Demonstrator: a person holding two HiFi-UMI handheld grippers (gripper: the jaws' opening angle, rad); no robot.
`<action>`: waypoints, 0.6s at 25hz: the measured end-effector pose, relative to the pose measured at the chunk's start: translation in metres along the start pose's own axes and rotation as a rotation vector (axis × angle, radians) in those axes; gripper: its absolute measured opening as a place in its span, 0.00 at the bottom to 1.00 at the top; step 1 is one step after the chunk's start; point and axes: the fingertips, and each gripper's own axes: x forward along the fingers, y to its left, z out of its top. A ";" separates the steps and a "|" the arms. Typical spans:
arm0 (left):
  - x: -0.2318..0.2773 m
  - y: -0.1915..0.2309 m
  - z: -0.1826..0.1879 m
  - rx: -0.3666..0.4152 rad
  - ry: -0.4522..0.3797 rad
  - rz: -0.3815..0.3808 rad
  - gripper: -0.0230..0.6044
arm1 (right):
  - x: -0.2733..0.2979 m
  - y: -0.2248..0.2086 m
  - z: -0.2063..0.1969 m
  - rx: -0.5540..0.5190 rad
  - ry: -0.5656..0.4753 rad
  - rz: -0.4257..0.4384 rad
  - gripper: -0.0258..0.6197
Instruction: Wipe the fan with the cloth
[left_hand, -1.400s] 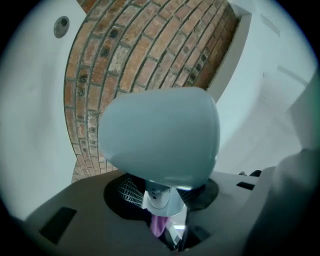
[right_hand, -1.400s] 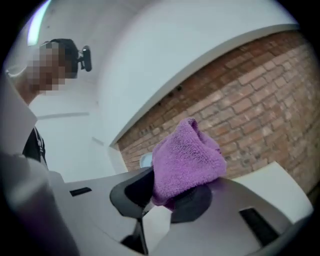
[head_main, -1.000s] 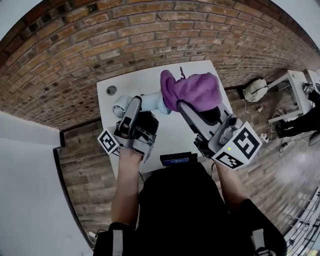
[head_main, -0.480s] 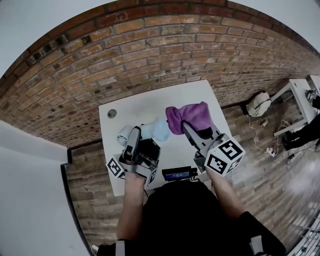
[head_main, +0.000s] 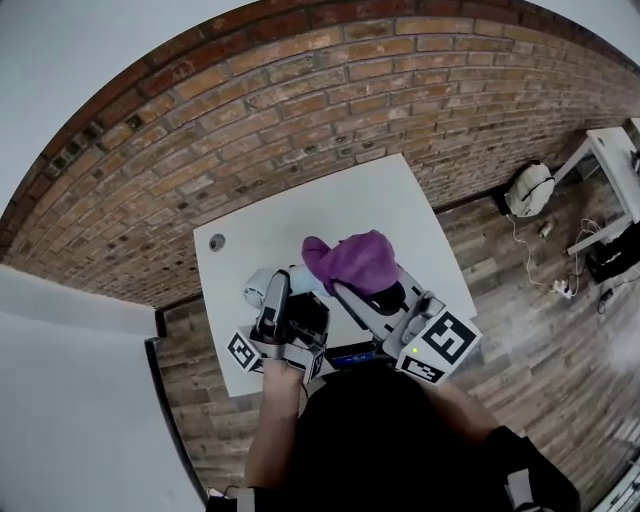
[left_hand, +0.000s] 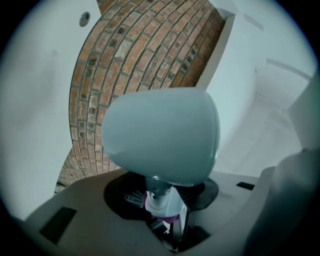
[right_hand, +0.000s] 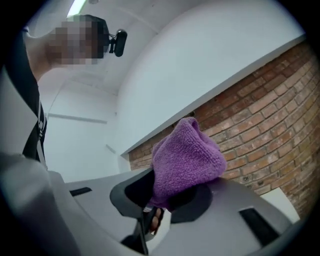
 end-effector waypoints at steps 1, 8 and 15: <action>-0.001 0.002 -0.004 0.017 -0.002 0.013 0.31 | -0.007 -0.013 -0.006 0.018 0.006 -0.027 0.15; -0.007 0.006 -0.021 0.051 -0.047 0.043 0.30 | -0.060 -0.091 -0.038 0.215 0.064 -0.184 0.15; -0.001 0.009 -0.049 0.090 -0.050 0.072 0.30 | -0.061 0.003 0.021 0.112 -0.089 0.162 0.15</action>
